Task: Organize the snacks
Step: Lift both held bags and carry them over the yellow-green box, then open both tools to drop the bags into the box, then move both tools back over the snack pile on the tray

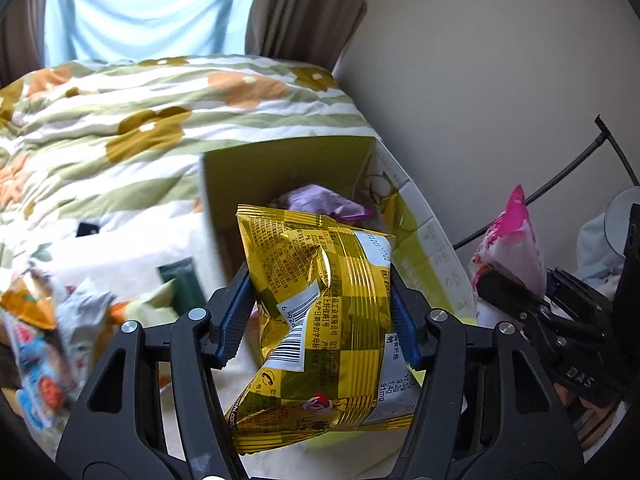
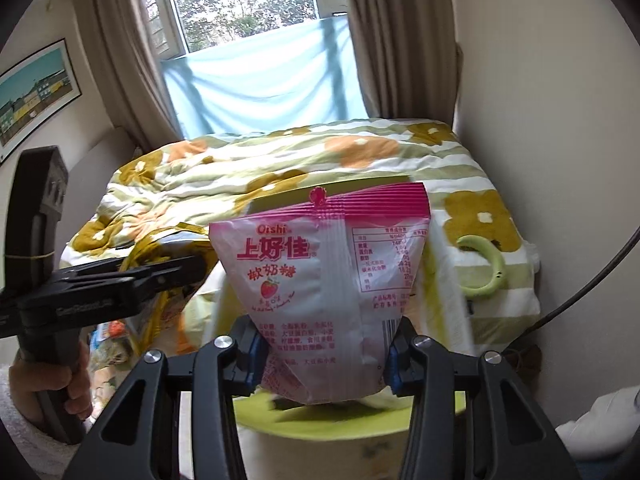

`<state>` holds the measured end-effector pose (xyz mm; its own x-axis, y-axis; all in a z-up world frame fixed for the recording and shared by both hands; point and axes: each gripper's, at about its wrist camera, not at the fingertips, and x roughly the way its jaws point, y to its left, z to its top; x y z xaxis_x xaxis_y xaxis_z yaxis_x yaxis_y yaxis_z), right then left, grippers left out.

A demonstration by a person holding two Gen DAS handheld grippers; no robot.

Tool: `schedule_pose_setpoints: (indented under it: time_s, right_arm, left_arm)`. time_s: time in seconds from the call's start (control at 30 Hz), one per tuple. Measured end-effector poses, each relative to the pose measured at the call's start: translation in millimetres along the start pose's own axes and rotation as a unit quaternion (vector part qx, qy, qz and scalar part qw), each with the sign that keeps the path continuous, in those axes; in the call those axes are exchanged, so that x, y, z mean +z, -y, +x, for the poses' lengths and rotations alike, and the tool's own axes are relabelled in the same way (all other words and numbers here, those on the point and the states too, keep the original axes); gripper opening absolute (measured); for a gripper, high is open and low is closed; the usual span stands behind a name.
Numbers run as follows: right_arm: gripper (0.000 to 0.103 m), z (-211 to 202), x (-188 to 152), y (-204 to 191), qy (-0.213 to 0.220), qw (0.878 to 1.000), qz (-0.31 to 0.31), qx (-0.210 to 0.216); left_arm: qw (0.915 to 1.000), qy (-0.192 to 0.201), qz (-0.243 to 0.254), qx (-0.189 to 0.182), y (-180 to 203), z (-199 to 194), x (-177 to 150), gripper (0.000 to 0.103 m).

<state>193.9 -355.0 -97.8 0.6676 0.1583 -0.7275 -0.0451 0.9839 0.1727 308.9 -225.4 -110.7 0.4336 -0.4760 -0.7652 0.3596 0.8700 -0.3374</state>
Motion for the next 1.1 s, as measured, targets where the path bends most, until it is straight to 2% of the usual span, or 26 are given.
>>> schedule_pose_setpoints:
  time_s: [0.1,0.23,0.27,0.53,0.83,0.87,0.93,0.97,1.0,1.1]
  right_arm:
    - [0.042,7,7,23,-0.005,1.000,0.006,0.004]
    - [0.042,16,12,43,-0.011,1.000,0.007,0.007]
    - [0.042,18,12,46,-0.012,1.000,0.009,0.008]
    - [0.042,29,16,60,-0.025,0.999,0.008,0.020]
    - [0.043,61,18,50,-0.066,0.997,-0.009,0.042]
    - [0.047,66,17,49,-0.069,0.997,-0.007,0.036]
    - [0.067,75,15,47,-0.071,0.997,-0.004,0.025]
    - [0.088,76,13,47,-0.071,0.997,-0.002,0.023]
    - [0.098,77,11,47,-0.069,0.997,0.001,0.025]
    - [0.100,72,4,47,-0.055,0.998,0.005,0.034]
  left_arm:
    - [1.0000,-0.008,-0.005,0.004,19,33,11,0.063]
    - [0.9998,-0.009,-0.007,0.015,35,57,13,0.098]
    - [0.9997,-0.008,-0.004,0.025,38,59,12,0.102]
    - [0.9934,0.002,0.017,0.113,31,40,-11,0.102]
    - [0.9882,0.011,0.000,0.153,15,6,-31,0.102]
    - [0.9874,0.011,0.001,0.158,14,4,-33,0.102]
    - [0.9857,0.010,0.003,0.168,13,-1,-37,0.102]
    - [0.9851,0.011,0.004,0.172,12,-2,-40,0.102]
    - [0.9846,0.012,0.004,0.174,11,-4,-43,0.102]
    - [0.9844,0.010,-0.003,0.175,6,-8,-53,0.102]
